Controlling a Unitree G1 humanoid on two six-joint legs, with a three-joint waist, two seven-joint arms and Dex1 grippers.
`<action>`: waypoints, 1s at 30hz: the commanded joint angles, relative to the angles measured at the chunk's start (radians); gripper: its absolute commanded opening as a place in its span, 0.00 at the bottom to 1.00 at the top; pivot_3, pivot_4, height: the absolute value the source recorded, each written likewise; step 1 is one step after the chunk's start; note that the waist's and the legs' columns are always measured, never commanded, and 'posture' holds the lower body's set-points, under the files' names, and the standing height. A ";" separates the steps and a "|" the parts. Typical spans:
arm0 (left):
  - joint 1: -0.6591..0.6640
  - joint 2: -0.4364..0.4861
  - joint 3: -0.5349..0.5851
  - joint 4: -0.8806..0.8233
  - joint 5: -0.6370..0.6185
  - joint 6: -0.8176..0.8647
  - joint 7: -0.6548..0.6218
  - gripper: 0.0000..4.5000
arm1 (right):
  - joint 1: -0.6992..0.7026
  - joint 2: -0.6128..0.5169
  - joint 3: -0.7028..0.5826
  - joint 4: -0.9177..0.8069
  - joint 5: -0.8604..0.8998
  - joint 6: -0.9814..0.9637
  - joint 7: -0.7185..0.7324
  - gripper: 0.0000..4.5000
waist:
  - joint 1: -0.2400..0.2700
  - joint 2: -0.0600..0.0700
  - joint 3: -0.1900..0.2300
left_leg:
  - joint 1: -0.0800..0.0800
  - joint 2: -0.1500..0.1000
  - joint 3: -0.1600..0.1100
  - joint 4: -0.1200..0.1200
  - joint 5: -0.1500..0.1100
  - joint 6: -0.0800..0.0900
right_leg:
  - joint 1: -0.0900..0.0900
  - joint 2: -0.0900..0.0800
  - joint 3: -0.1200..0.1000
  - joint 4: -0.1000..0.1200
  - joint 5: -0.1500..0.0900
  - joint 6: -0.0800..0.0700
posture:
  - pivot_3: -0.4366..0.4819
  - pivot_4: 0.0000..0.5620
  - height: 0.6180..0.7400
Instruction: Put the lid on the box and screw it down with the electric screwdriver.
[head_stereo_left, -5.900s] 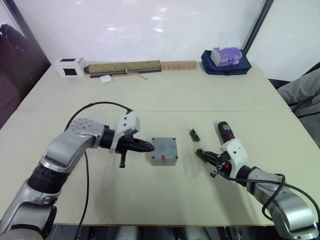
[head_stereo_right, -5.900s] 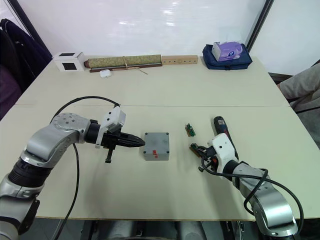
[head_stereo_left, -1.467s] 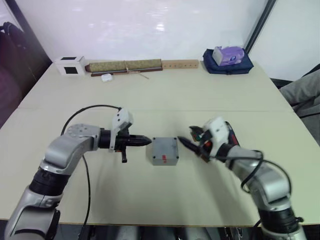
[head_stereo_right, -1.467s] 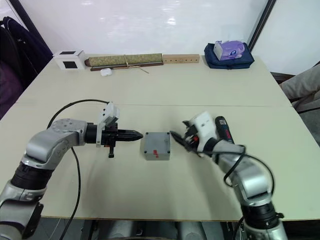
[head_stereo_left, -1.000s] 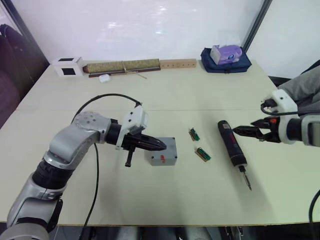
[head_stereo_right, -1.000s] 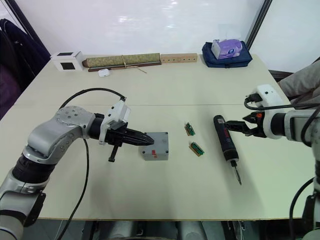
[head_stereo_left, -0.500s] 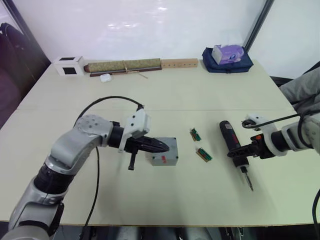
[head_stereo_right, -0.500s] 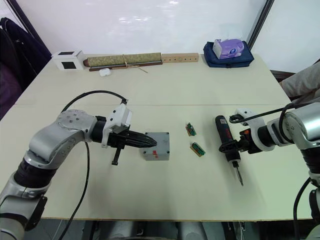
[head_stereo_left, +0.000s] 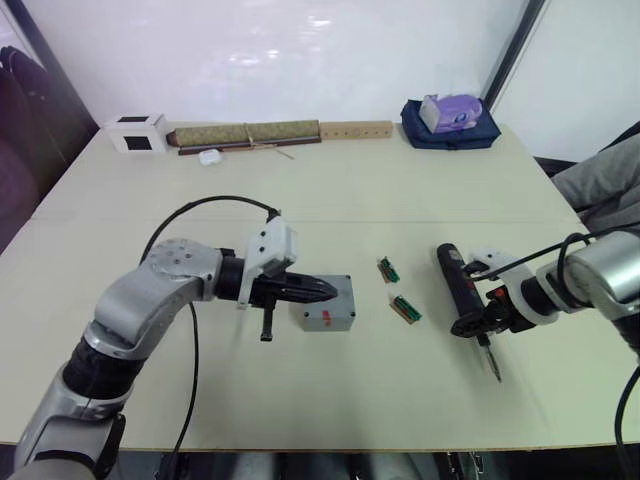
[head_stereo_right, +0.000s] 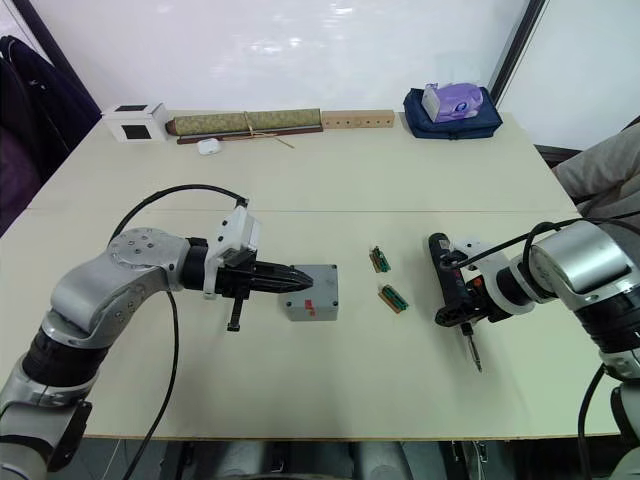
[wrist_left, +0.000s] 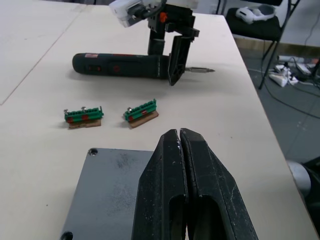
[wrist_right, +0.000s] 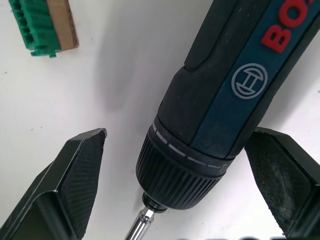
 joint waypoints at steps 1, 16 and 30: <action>0.002 0.001 0.014 -0.033 -0.011 -0.007 0.011 0.00 | -0.005 0.024 0.064 0.074 -0.066 -0.033 0.001 0.71 | 0.002 0.000 0.000 | 0.001 0.000 0.000 0.000 0.000 0.000 | 0.001 0.000 0.000 -0.001 0.000 0.000 | 0.48 0.27 1.00; -0.023 0.015 0.020 0.063 0.028 -0.052 0.006 0.00 | -0.165 0.032 -0.063 0.262 -0.162 -0.203 0.072 0.39 | 0.001 -0.002 -0.001 | 0.007 0.000 0.002 0.000 0.000 0.000 | 0.007 -0.003 0.001 -0.004 0.001 -0.003 | 0.48 0.27 1.00; -0.145 0.009 0.010 0.238 0.070 -0.062 -0.030 0.00 | -0.038 0.692 -0.925 -0.379 0.119 -0.599 -0.499 0.39 | 0.009 0.018 0.007 | -0.028 -0.001 0.001 0.000 0.004 -0.007 | -0.034 -0.002 0.002 0.013 0.003 0.000 | 0.48 0.27 1.00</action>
